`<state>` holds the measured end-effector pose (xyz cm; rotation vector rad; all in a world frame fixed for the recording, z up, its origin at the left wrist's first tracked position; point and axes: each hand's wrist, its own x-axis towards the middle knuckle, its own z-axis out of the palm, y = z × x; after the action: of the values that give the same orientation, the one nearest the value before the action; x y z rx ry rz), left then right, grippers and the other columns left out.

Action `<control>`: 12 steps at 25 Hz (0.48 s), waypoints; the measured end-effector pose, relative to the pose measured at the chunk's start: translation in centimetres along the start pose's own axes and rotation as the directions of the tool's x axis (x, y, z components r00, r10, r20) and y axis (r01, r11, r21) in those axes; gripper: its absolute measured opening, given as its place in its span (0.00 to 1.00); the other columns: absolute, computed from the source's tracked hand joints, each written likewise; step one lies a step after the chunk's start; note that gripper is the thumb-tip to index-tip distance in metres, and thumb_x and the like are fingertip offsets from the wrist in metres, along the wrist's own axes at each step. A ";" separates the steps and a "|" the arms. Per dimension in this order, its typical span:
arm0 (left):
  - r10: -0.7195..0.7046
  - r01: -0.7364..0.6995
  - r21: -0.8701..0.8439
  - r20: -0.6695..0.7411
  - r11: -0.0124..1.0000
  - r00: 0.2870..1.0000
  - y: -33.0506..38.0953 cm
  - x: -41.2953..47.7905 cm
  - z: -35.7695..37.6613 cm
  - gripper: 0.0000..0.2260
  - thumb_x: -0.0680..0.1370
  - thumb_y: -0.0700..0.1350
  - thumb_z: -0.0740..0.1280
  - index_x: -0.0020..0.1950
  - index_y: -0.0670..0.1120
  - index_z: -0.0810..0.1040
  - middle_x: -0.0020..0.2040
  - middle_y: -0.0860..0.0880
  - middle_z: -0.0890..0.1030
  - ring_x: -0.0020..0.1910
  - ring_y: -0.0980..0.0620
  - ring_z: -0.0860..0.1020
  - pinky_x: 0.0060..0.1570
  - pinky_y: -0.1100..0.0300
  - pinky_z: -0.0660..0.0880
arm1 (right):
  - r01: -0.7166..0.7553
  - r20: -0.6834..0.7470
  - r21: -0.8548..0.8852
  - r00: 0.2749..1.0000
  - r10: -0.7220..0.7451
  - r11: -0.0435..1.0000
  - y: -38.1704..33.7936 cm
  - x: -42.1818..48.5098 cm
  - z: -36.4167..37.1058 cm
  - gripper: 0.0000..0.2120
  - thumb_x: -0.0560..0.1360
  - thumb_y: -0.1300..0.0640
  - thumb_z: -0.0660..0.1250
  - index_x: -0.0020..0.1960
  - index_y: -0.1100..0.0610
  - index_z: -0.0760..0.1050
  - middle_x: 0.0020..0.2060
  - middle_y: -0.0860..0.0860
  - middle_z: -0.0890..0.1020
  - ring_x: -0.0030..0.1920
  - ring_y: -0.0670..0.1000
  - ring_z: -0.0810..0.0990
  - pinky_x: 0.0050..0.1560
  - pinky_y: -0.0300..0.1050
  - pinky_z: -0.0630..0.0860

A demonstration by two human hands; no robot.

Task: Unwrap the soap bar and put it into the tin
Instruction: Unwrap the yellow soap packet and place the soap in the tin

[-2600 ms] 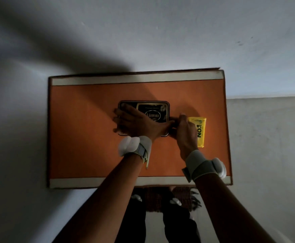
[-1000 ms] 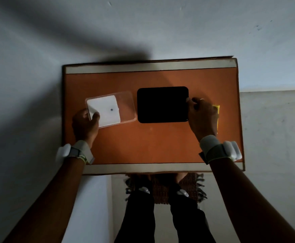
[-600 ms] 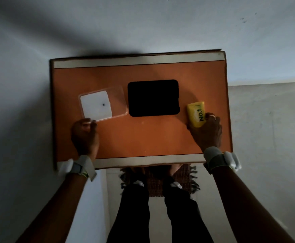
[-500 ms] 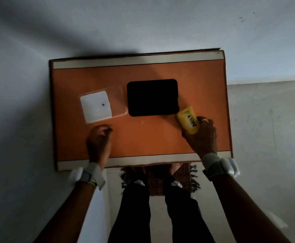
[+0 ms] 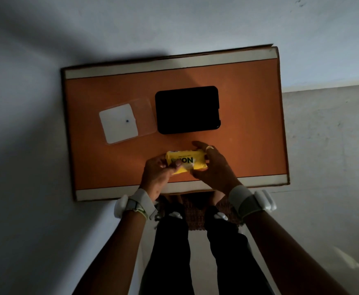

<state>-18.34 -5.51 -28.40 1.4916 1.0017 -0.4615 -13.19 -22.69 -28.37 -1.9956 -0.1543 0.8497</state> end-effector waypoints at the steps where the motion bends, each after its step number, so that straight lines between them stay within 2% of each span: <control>1: 0.002 -0.002 -0.002 -0.026 1.000 1.000 0.2 -0.1 0.2 0.03 0.71 0.40 0.75 0.41 0.46 0.82 0.37 0.52 0.83 0.38 0.57 0.80 0.39 0.67 0.77 | -0.055 0.018 0.049 0.998 0.054 0.997 0.0 0.1 -0.3 0.36 0.68 0.66 0.77 0.73 0.56 0.68 0.60 0.54 0.77 0.56 0.54 0.79 0.56 0.44 0.80; 3: 0.001 -0.002 -0.018 -0.059 1.000 0.998 0.2 -0.1 0.6 0.06 0.70 0.39 0.76 0.37 0.47 0.82 0.34 0.54 0.82 0.33 0.61 0.80 0.36 0.68 0.75 | -0.140 0.038 0.115 0.990 0.136 0.983 -0.1 0.3 -0.7 0.30 0.73 0.61 0.75 0.72 0.57 0.69 0.54 0.48 0.78 0.51 0.48 0.79 0.50 0.32 0.79; 4: -0.004 0.002 -0.030 -0.077 1.000 0.997 0.2 -0.2 0.7 0.05 0.70 0.39 0.76 0.37 0.47 0.82 0.34 0.54 0.82 0.32 0.62 0.80 0.35 0.69 0.75 | -0.168 0.029 0.165 0.986 0.165 0.972 0.1 0.4 -0.9 0.25 0.75 0.59 0.73 0.70 0.58 0.71 0.53 0.49 0.79 0.49 0.48 0.79 0.47 0.29 0.78; 6: -0.016 0.009 -0.054 -0.119 0.999 0.993 0.3 -0.1 0.7 0.04 0.69 0.41 0.77 0.39 0.47 0.82 0.36 0.52 0.83 0.36 0.58 0.81 0.36 0.68 0.76 | -0.214 0.007 0.295 0.975 0.222 0.931 0.4 0.6 -1.3 0.19 0.78 0.61 0.69 0.67 0.62 0.73 0.52 0.53 0.80 0.47 0.49 0.80 0.43 0.30 0.79; 8: -0.020 0.010 -0.068 -0.150 0.998 0.988 0.5 0.0 0.6 0.05 0.69 0.42 0.77 0.39 0.48 0.82 0.39 0.48 0.84 0.42 0.51 0.82 0.42 0.62 0.79 | -0.237 -0.016 0.376 0.965 0.262 0.896 0.8 0.6 -1.7 0.15 0.79 0.64 0.67 0.65 0.65 0.75 0.49 0.55 0.81 0.42 0.46 0.82 0.40 0.32 0.79; 10: -0.009 -0.003 -0.081 -0.153 0.997 0.988 0.6 0.2 0.6 0.06 0.69 0.41 0.77 0.37 0.49 0.81 0.39 0.48 0.83 0.45 0.47 0.82 0.47 0.55 0.79 | -0.250 -0.034 0.437 0.956 0.293 0.864 1.1 0.4 -1.9 0.13 0.78 0.67 0.67 0.63 0.68 0.76 0.47 0.57 0.82 0.34 0.39 0.81 0.35 0.31 0.78; 12: -0.021 0.001 -0.142 -0.135 0.990 0.991 0.8 0.3 0.6 0.06 0.71 0.40 0.75 0.39 0.50 0.81 0.42 0.46 0.84 0.49 0.44 0.83 0.51 0.50 0.81 | -0.234 -0.073 0.474 0.950 0.302 0.849 1.3 0.3 -2.0 0.13 0.78 0.67 0.66 0.62 0.68 0.76 0.48 0.60 0.82 0.33 0.39 0.81 0.35 0.32 0.78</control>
<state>-17.39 -5.93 -28.25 1.4042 1.1271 -0.2926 -11.97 -24.74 -28.88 -1.6332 0.3927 0.8193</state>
